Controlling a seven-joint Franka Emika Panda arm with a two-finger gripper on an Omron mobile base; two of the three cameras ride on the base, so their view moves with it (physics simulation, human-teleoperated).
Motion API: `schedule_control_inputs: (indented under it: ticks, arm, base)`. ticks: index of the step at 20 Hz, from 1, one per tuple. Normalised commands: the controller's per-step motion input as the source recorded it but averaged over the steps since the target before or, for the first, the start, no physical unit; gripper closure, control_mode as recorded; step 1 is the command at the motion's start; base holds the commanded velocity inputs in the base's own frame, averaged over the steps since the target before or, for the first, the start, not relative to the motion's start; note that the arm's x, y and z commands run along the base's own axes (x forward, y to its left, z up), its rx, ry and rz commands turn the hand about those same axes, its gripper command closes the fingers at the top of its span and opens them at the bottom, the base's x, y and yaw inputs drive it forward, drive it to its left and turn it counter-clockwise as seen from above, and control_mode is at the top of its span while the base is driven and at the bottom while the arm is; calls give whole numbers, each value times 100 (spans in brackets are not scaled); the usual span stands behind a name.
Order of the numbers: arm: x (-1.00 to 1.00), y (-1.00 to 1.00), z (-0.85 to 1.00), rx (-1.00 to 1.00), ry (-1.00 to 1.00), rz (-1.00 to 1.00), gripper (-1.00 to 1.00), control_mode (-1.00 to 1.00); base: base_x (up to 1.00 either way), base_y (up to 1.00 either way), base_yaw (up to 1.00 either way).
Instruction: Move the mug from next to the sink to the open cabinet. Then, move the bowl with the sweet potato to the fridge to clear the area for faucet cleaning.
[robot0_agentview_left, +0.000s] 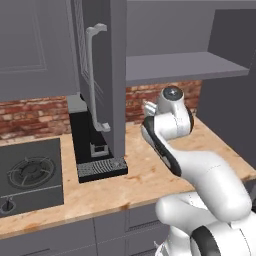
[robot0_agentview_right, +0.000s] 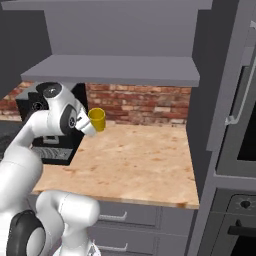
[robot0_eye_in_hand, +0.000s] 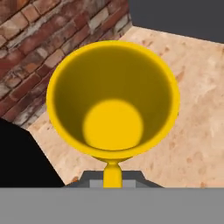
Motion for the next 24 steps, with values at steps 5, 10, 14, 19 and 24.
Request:
schedule_control_inputs:
  ticks: [5, 10, 14, 19, 24]
  arm:
    - [-43, -39, 100, -10, -4, 31, 100, -100]
    - [-67, -7, 92, -29, -17, 58, 100, -100]
    - [-52, -14, 65, -25, -28, 62, 100, -100]
    - [-12, -7, 32, -5, -43, 23, 100, -100]
    - [35, 0, 44, -6, -17, 0, 100, -100]
  base:
    - [0, 0, 0]
    - [0, 0, 0]
    - [0, 0, 0]
    - [0, 0, 0]
    - [0, 0, 0]
